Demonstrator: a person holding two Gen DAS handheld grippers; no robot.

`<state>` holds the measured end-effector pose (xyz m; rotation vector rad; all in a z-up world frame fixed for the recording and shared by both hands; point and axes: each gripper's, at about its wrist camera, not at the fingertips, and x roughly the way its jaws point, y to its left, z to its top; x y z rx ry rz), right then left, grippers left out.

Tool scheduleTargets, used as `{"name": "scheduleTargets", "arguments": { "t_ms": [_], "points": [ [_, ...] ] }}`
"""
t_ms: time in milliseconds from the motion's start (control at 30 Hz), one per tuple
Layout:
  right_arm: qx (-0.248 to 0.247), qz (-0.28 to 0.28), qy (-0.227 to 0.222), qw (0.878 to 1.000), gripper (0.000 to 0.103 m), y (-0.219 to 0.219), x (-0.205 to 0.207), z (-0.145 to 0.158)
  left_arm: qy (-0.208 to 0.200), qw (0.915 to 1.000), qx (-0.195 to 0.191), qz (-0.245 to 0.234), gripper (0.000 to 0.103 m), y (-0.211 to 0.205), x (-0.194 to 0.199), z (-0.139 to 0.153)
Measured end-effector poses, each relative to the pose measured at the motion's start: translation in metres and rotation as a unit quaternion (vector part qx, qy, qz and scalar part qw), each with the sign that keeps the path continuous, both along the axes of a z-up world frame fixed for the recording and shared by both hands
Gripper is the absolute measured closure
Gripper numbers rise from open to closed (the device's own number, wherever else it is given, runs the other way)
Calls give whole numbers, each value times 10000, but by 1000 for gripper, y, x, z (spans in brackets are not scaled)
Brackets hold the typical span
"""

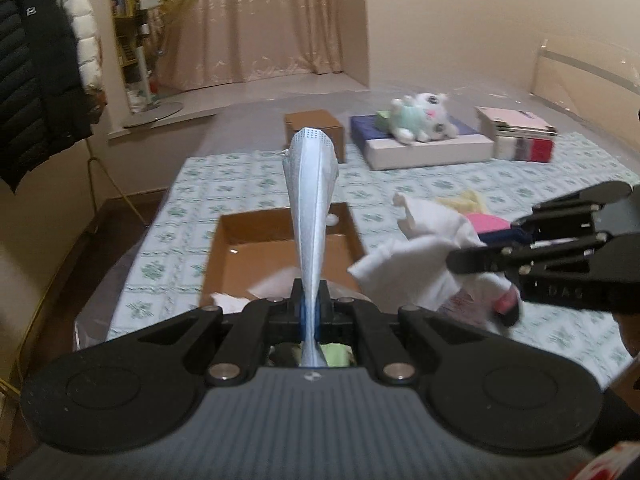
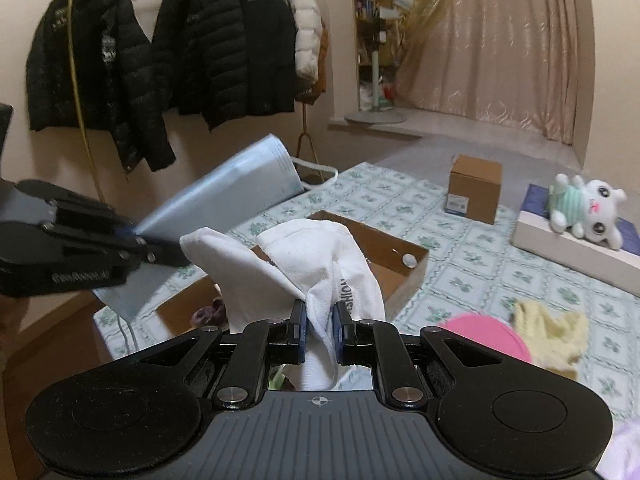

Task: Organize soft objects
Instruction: 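Carry the blue mask and white sock to the tray while the left gripper releases the mask, then open the right gripper to drop the white sock into the tray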

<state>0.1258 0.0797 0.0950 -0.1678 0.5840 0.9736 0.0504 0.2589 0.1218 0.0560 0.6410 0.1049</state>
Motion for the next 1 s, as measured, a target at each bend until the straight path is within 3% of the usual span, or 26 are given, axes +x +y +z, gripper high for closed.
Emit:
{"name": "scheduleTargets", "arguments": {
  "t_ms": [433,533,633,700,800,1000],
  "points": [
    [-660,-259,142,9974,90,66,72,-52,556,9978,-352,88,99,70,113,-67],
    [-790,-353,194,9961,90,76,84,-61,684,9970,-349,74,94,78,133,-85],
    [-855,-346,171,9956,90,83,87,-66,768,9967,-249,110,83,83,143,-98],
    [-864,-331,160,9956,90,86,89,-68,797,9966,-208,101,81,85,144,-101],
    [-862,-327,149,9956,90,87,89,-68,722,9970,-232,162,66,90,140,-96],
    [-816,-315,212,9959,90,87,89,-66,474,9975,-365,363,65,99,115,-80]
  ]
}}
